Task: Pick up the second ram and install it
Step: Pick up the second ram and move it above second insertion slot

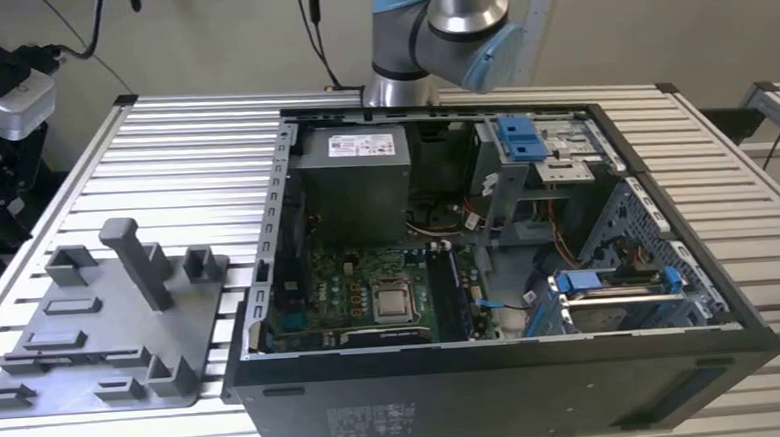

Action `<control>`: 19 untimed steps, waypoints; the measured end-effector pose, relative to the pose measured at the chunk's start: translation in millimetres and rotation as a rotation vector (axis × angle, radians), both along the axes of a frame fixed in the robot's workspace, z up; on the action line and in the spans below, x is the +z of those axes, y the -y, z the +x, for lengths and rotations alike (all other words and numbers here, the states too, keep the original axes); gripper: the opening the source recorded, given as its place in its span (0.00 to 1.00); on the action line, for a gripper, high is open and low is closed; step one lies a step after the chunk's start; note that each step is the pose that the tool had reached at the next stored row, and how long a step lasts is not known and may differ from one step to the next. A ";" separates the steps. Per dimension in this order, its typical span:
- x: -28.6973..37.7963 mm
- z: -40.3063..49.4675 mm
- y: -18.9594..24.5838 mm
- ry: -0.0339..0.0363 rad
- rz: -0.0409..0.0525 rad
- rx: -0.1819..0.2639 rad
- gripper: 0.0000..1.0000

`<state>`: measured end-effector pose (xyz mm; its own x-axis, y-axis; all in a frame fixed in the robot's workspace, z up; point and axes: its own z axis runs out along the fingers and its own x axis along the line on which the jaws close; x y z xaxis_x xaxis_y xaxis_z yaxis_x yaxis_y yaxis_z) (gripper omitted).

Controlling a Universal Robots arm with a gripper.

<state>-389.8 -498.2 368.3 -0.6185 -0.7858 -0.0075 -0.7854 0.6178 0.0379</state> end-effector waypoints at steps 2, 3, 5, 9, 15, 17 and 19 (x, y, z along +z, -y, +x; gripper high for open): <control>0.0 0.0 0.0 0.0000 -0.0031 0.030 0.11; 0.0 0.0 0.0 0.0000 -0.0048 0.044 0.11; 0.0 -0.1 0.0 -0.0001 -0.0094 0.071 0.11; 0.0 -0.1 0.0 -0.0002 -0.0202 0.118 0.11; 0.0 -0.2 0.0 -0.0005 -0.0361 0.185 0.11; 0.0 -0.2 0.1 -0.0002 -0.0386 0.211 0.11; 0.0 -0.2 0.0 0.0003 -0.0387 0.240 0.11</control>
